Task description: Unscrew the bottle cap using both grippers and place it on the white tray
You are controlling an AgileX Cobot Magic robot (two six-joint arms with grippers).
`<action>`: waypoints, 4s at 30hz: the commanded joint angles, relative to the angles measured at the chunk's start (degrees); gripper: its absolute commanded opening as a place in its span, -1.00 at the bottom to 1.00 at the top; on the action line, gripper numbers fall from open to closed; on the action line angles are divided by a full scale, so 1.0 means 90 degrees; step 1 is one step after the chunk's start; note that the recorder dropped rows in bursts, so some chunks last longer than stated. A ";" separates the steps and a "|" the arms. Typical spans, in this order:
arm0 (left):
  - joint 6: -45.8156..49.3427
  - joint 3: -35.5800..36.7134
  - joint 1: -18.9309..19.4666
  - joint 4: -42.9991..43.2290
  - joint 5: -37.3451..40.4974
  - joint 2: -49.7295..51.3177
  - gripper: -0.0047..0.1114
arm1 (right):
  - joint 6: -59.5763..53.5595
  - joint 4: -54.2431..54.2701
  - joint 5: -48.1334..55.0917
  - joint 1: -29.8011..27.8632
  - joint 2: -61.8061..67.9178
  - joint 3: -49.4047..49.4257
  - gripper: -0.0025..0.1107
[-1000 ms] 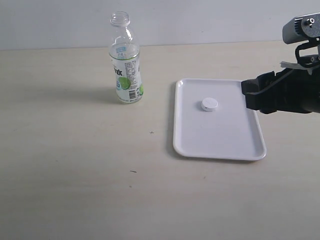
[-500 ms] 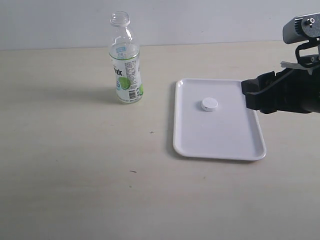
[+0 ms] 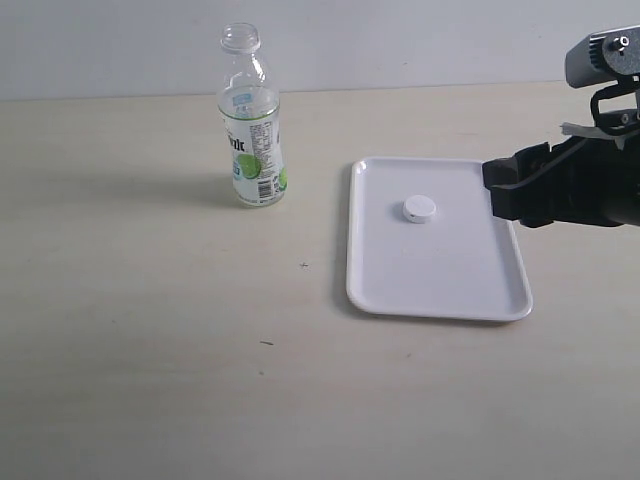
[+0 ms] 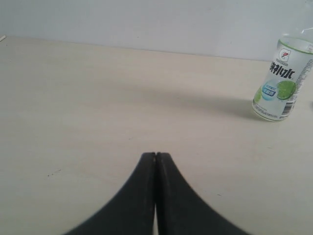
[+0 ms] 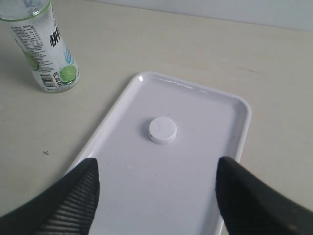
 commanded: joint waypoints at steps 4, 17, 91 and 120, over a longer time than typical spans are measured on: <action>-0.0069 -0.0001 0.0019 -0.0018 -0.0047 -0.0037 -0.92 | -0.0023 0.0016 -0.0081 -0.0020 -0.0053 0.0023 0.18; -0.0069 -0.0001 0.0019 -0.0018 -0.0047 -0.0037 -0.92 | -0.0663 -0.0075 0.0292 -0.0293 -0.1860 0.0632 0.18; -0.0069 -0.0001 0.0019 -0.0006 -0.0047 -0.0037 -0.92 | -0.0672 0.0210 0.1630 -0.2578 -0.7323 0.3188 0.18; -0.0069 -0.0001 0.0019 -0.0006 -0.0047 -0.0037 -0.92 | -0.0613 0.0537 0.1417 -0.2578 -0.7323 0.3188 -0.93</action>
